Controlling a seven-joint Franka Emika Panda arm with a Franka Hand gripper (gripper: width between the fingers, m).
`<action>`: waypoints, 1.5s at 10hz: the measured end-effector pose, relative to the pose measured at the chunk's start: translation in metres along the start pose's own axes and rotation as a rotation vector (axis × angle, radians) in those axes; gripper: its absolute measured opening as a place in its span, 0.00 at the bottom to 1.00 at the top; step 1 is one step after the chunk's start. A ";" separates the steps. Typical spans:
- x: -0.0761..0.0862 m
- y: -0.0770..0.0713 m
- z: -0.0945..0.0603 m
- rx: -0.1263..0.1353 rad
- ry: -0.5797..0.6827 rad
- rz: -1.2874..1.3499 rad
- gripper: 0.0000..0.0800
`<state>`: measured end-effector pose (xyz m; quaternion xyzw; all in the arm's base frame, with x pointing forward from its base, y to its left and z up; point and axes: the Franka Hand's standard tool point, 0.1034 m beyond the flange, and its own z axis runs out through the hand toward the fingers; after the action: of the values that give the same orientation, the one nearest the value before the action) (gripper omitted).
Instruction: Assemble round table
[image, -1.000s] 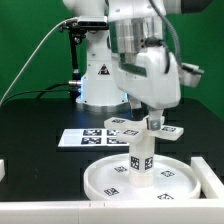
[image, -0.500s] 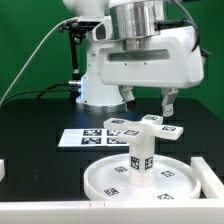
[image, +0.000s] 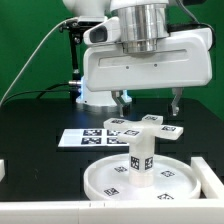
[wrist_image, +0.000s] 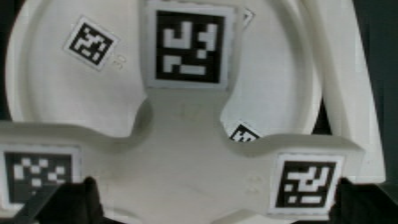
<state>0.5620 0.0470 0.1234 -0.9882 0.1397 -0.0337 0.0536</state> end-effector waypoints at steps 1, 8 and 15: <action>0.002 0.003 0.002 -0.022 -0.002 -0.174 0.81; 0.006 0.009 0.003 -0.061 -0.002 -0.432 0.81; -0.005 0.006 0.025 -0.075 -0.036 -0.411 0.81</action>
Offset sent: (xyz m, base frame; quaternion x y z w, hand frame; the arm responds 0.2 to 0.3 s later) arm -0.0074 -0.0020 0.0032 0.0185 0.0449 -0.1300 0.9903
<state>0.5575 0.0452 0.0975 -0.9976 -0.0647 -0.0211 0.0115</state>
